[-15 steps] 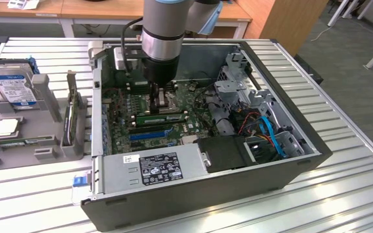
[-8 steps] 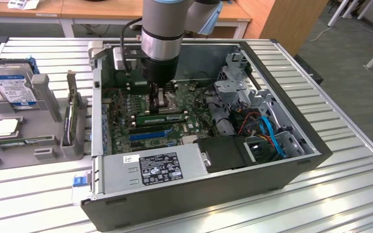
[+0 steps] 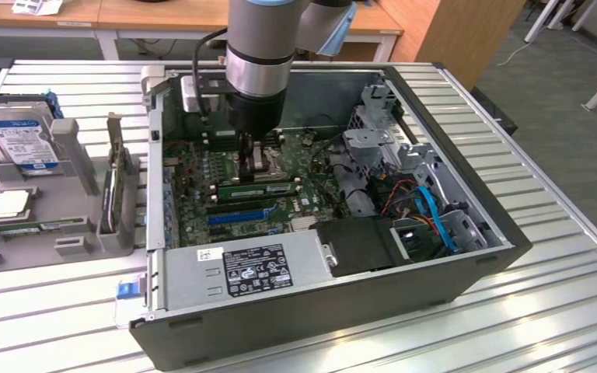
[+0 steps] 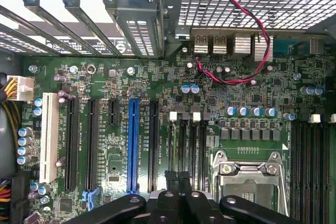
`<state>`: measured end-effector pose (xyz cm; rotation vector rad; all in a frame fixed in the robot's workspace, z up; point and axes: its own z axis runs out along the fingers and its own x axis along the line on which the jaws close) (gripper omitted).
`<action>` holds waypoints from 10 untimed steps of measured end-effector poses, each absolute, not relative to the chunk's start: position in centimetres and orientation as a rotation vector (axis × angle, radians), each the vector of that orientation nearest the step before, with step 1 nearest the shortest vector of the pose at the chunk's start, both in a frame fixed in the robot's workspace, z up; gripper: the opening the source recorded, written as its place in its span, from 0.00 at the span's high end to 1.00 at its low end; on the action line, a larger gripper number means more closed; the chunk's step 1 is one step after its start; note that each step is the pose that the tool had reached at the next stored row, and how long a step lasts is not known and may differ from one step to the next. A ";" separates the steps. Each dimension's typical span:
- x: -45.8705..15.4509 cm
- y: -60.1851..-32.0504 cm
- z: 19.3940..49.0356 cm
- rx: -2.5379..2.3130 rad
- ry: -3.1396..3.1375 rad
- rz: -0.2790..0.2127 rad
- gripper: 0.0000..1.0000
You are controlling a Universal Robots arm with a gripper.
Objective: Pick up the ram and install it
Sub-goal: 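Press down the ram until it locks into place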
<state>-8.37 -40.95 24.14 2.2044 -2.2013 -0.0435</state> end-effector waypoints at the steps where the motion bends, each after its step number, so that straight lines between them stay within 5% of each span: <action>1: -8.4 -41.0 24.1 2.204 -2.201 -0.044 0.90; 10: -8.4 -41.0 23.8 2.204 -2.201 -0.044 0.90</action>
